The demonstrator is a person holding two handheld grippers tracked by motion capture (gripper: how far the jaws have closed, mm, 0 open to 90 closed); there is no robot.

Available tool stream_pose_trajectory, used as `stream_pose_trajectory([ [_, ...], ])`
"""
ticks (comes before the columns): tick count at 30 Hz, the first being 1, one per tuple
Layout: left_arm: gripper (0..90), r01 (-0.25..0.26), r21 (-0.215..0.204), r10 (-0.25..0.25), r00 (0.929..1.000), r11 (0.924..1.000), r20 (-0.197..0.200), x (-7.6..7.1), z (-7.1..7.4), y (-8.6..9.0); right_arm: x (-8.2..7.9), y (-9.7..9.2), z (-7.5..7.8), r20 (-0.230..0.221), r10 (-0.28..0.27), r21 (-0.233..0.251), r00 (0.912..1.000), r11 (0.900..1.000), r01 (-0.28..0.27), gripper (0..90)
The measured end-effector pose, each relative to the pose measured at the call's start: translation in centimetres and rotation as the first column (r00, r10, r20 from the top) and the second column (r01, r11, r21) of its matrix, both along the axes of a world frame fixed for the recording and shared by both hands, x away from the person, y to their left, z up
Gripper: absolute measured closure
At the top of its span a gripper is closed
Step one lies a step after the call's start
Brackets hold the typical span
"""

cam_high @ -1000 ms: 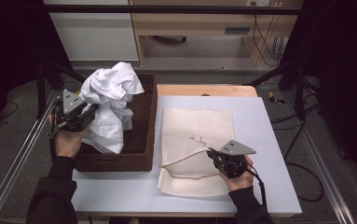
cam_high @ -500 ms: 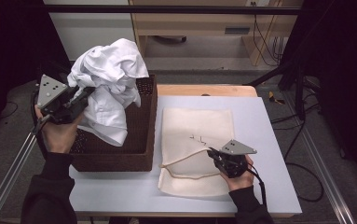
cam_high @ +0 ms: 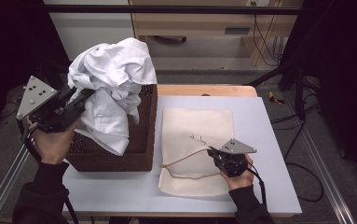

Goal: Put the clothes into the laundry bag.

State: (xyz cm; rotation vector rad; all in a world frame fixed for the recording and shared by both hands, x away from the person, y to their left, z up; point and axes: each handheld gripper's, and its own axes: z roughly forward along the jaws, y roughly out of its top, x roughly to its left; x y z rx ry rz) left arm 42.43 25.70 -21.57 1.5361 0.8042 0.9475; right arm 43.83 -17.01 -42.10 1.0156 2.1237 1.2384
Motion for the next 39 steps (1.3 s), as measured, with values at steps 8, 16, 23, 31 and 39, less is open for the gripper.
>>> stream_pose_trajectory([
  [8, 75.9, 0.072, -0.014, -0.072, 0.9971, 0.9973, 0.025, -1.9, 0.9, -0.6, 0.1, 0.0, 0.2, 0.004, -0.006, 0.004, 1.0, 1.0, 0.006, 87.6],
  [16, 75.9, 0.161, -0.029, -0.16, 0.9862, 0.9865, 0.042, -4.1, 1.7, -2.0, 0.4, -0.1, 0.3, 0.011, -0.008, 0.009, 0.9999, 0.9999, 0.008, 87.6],
  [23, 75.9, 0.221, -0.025, -0.22, 0.9746, 0.9749, 0.042, -5.2, 1.7, -3.6, 0.7, 0.0, 0.5, 0.013, -0.015, 0.022, 0.9998, 0.9997, 0.015, 87.6],
  [31, 75.8, 0.288, -0.004, -0.288, 0.957, 0.9575, 0.035, -6.4, 1.5, -5.9, 1.0, -0.1, 0.7, 0.016, -0.019, 0.028, 0.9997, 0.9995, 0.018, 87.7],
  [39, 75.8, 0.369, 0.003, -0.369, 0.9292, 0.9294, 0.022, -7.7, 0.8, -8.3, 1.8, -0.1, 0.6, 0.014, -0.023, 0.034, 0.9997, 0.9992, 0.022, 87.7],
])
